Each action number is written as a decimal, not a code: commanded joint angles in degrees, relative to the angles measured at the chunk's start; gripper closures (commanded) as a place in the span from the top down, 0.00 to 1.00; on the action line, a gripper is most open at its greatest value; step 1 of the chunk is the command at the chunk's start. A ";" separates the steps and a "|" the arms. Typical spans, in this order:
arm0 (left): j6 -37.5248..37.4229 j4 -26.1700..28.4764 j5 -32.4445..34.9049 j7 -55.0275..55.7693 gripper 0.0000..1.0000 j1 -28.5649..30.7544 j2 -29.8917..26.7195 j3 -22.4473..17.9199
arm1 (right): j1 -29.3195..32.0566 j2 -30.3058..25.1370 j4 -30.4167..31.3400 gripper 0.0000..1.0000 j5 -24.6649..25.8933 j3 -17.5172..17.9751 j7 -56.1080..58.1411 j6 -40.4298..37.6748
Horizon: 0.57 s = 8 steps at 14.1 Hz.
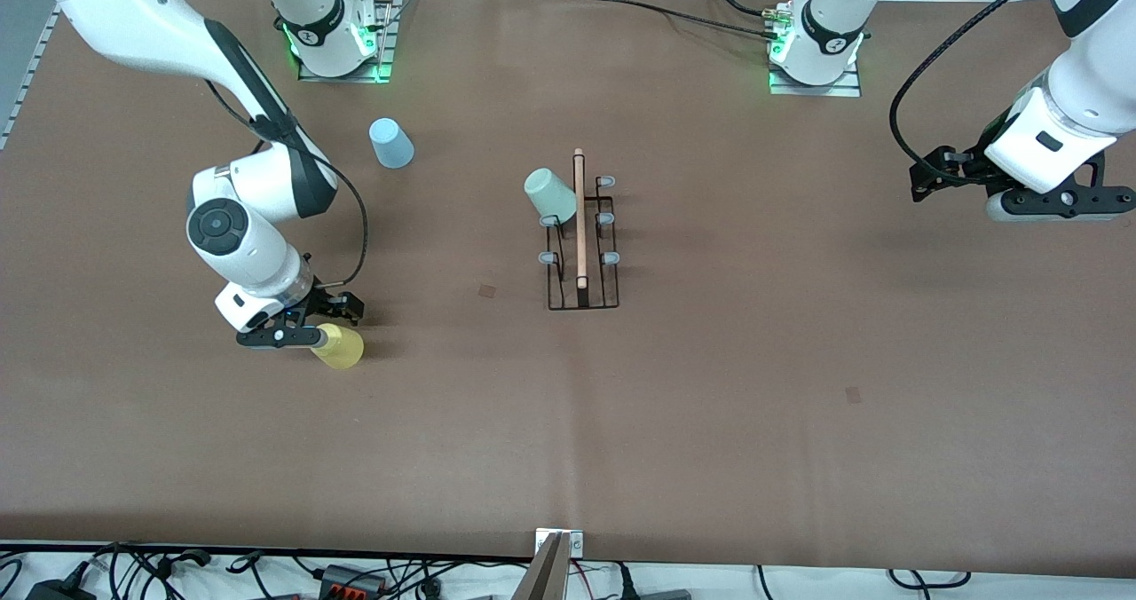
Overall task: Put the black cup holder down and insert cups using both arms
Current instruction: 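Move the right gripper to the yellow cup and grasp it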
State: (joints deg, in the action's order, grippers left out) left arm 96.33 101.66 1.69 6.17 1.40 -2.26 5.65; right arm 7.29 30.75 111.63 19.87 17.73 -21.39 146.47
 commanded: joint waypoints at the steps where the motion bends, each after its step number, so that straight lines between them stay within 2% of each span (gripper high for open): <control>1: -1.32 -1.73 -1.25 0.25 1.00 0.27 0.86 0.06 | 0.62 2.73 -1.06 1.00 1.39 -0.15 0.82 3.72; 8: -1.32 -1.73 -1.25 0.16 1.00 0.54 0.86 0.06 | 0.62 3.53 -1.50 1.00 2.71 -0.76 0.91 6.88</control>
State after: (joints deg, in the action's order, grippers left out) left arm 96.30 101.62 1.69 6.27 1.57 -2.01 5.60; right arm 7.39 33.25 111.03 20.91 17.06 -21.35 151.16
